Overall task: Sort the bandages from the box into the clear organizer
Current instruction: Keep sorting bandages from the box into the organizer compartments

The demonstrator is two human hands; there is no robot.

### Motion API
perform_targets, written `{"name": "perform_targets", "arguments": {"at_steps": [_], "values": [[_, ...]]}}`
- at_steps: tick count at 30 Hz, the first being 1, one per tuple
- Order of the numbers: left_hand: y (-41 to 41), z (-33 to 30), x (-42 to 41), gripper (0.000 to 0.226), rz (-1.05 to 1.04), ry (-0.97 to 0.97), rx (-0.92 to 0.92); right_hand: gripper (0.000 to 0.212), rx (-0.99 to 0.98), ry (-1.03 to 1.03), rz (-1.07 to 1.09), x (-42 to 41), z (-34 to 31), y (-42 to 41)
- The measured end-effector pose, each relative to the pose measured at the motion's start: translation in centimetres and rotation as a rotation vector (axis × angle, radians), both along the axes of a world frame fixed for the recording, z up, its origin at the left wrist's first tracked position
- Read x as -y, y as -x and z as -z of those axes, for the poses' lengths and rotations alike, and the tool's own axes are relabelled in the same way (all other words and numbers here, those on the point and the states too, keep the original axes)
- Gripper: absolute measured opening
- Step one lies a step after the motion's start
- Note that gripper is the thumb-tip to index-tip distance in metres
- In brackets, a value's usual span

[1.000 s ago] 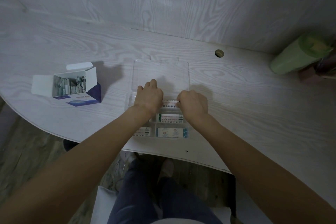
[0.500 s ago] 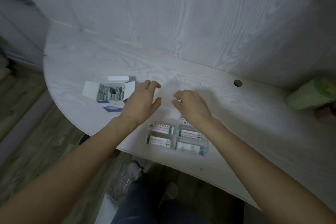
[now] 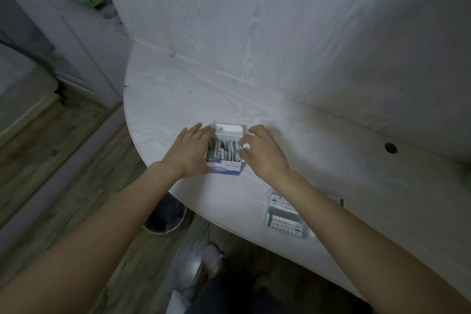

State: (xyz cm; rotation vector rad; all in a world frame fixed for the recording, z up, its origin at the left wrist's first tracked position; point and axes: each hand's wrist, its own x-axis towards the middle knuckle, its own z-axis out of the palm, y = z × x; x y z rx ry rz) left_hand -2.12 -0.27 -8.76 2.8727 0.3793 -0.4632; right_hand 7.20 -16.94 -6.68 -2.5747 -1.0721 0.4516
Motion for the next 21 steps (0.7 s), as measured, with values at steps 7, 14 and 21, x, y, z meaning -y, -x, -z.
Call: {"name": "perform_targets", "arguments": {"at_steps": [7, 14, 21], "values": [[0.7, 1.0, -0.1, 0.080, 0.039, 0.015, 0.159, 0.015, 0.152, 0.063, 0.132, -0.7, 1.0, 1.6], [1.2, 1.4, 1.1, 0.070, 0.232, -0.161, 0.251, 0.018, 0.231, 0.130, 0.105, -1.0, 0.8, 2.0], [0.2, 0.9, 0.9, 0.049, 0.324, -0.109, 0.226, 0.023, 0.221, 0.141, 0.093, -1.5, 1.1, 1.7]]}}
